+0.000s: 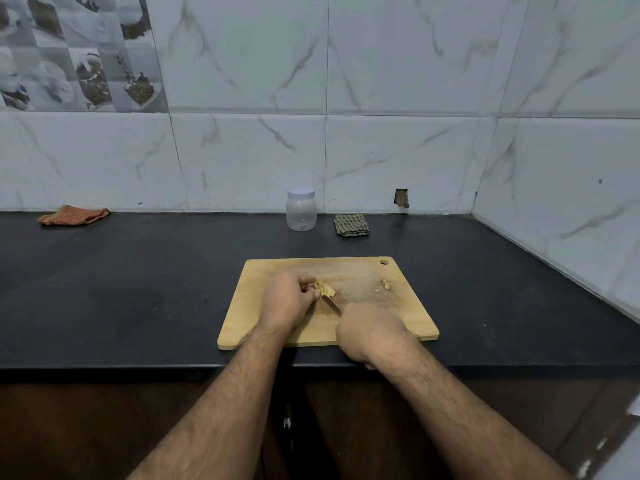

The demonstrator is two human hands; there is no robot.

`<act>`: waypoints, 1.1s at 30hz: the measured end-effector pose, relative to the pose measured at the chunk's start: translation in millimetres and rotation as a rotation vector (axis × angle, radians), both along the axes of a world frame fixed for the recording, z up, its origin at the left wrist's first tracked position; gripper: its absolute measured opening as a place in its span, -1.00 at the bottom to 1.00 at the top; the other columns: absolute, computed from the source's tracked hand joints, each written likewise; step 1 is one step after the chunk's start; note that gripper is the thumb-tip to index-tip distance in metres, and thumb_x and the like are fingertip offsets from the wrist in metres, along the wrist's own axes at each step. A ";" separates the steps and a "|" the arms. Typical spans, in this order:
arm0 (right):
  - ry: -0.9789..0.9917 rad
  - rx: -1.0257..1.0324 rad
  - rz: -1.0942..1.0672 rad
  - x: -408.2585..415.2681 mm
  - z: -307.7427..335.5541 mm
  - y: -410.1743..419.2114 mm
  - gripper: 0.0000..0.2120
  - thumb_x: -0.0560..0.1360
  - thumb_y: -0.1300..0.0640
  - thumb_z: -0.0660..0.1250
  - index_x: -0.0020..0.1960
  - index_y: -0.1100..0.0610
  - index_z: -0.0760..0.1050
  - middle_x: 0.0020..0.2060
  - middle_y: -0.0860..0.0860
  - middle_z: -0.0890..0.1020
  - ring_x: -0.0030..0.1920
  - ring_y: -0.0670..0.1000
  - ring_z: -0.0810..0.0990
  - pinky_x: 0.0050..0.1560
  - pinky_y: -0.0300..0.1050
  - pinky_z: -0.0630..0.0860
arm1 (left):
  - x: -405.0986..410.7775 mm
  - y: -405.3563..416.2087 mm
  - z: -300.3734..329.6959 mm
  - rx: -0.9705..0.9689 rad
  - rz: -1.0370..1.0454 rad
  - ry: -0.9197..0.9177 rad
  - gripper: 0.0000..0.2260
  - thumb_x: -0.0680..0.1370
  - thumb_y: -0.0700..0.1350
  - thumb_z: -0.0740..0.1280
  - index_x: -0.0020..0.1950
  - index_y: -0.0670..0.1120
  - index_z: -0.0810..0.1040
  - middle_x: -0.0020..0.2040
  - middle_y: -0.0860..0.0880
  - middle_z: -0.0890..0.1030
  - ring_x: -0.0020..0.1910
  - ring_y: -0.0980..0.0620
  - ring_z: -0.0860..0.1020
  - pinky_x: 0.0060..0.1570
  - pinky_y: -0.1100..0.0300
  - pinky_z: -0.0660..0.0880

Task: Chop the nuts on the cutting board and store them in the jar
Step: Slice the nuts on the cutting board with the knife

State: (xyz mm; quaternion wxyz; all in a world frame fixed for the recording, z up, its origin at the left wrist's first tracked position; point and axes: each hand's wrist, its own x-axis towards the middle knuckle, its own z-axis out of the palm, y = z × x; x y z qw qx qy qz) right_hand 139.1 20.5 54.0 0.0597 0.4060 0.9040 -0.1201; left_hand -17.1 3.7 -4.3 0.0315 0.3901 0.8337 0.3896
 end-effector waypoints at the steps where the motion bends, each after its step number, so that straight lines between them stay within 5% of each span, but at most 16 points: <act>1: 0.000 0.002 0.001 0.5 0.1 0.3 -0.73 0.58 0.24 0.15 0.21 0.17 0.51 -0.24 0.05 0.45 -0.08 0.09 0.61 0.03 0.01 0.63 | 0.4 0.0 0.2 0.000 0.000 0.000 -0.73 0.53 -0.09 0.43 0.23 -0.01 0.64 -0.05 0.07 0.69 -0.03 0.12 0.59 -0.06 0.26 0.47; 8: 0.054 0.023 -0.022 -6.6 -0.9 4.8 -0.91 0.57 0.23 0.17 -0.06 0.14 0.44 -0.27 0.05 0.49 -0.18 0.09 0.56 -0.04 -0.01 0.60 | 0.9 -0.2 -0.4 0.014 0.003 -0.013 -0.72 0.52 -0.10 0.44 0.24 -0.02 0.64 -0.05 0.06 0.70 -0.03 0.11 0.60 -0.03 0.26 0.48; 13: 0.104 0.001 -0.034 -15.1 -4.2 8.2 -0.81 0.59 0.20 0.16 0.09 0.16 0.53 -0.06 0.10 0.63 -0.15 0.11 0.58 -0.08 -0.02 0.57 | 0.6 -0.4 -0.4 0.023 -0.002 -0.011 -0.75 0.52 -0.13 0.42 0.20 -0.04 0.65 -0.09 0.05 0.70 -0.03 0.09 0.61 -0.02 0.23 0.49; 33: 0.118 0.080 -0.006 -31.7 -6.6 10.9 -0.74 0.62 0.21 0.12 0.15 0.21 0.56 -0.01 0.11 0.65 0.00 0.11 0.64 -0.12 -0.06 0.53 | 2.6 -2.0 2.9 0.027 0.025 -0.013 -0.87 0.49 -0.13 0.46 0.02 -0.03 0.71 -0.10 0.05 0.70 -0.10 0.13 0.60 -0.03 0.18 0.54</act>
